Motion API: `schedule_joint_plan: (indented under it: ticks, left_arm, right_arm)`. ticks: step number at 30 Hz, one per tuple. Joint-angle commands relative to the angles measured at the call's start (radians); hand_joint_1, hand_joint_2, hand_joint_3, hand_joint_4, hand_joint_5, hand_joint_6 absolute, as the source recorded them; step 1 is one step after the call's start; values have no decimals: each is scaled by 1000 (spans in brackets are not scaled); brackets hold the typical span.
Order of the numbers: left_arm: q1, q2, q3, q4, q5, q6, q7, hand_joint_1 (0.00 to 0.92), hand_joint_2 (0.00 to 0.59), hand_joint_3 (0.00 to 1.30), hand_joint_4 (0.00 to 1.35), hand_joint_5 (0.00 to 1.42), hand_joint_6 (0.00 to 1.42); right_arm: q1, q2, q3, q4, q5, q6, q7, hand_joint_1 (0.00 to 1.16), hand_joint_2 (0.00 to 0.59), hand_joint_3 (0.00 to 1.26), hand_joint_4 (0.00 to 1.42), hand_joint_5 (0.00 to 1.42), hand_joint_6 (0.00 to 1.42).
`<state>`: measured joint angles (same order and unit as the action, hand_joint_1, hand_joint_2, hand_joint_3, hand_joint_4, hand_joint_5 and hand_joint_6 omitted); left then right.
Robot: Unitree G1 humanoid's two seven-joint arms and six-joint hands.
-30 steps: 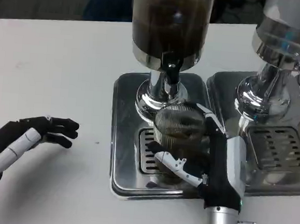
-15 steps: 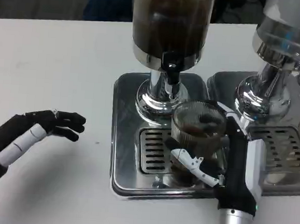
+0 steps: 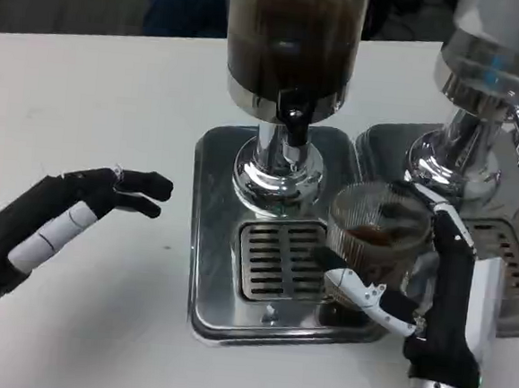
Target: Grasp the cup under the faucet to collect the drink, then remove the cup.
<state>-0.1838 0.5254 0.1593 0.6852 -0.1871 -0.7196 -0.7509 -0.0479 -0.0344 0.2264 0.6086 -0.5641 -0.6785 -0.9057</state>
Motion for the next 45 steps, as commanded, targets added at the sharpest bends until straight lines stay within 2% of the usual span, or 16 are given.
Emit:
schedule_joint_plan:
  ticks: [1,10,16,19,28,36,45]
  left_arm:
    - [14,-6,-5,-25,-9,-7,-5,0,127,386,318,360,269]
    - [33,9,-15,-73,8,-43,4,0,124,384,308,348,269]
    - [78,36,-21,-186,41,-130,15,0,121,325,184,221,225]
    - [91,53,-23,-225,62,-172,24,0,121,304,152,186,200]
    - [114,89,-28,-258,61,-225,24,0,121,254,108,139,164]
    - [155,123,-31,-343,46,-281,18,0,110,231,73,108,150]
    - [239,214,-22,-468,9,-364,7,0,114,148,0,15,86]
  right_arm:
    - [15,4,-13,-56,6,4,21,1082,82,748,923,1147,1424]
    - [53,17,-16,-117,5,-7,43,1089,84,766,945,1160,1424]
    - [102,20,-19,-212,9,-20,83,1099,85,786,959,1173,1424]
    - [124,20,-23,-262,14,-19,111,1101,85,790,959,1173,1424]
    - [207,8,-43,-413,43,-16,211,1103,85,799,971,1180,1424]
    - [273,13,-54,-529,65,-5,296,1103,87,812,983,1186,1424]
    - [342,20,-70,-638,92,-1,388,1100,93,824,990,1196,1424]
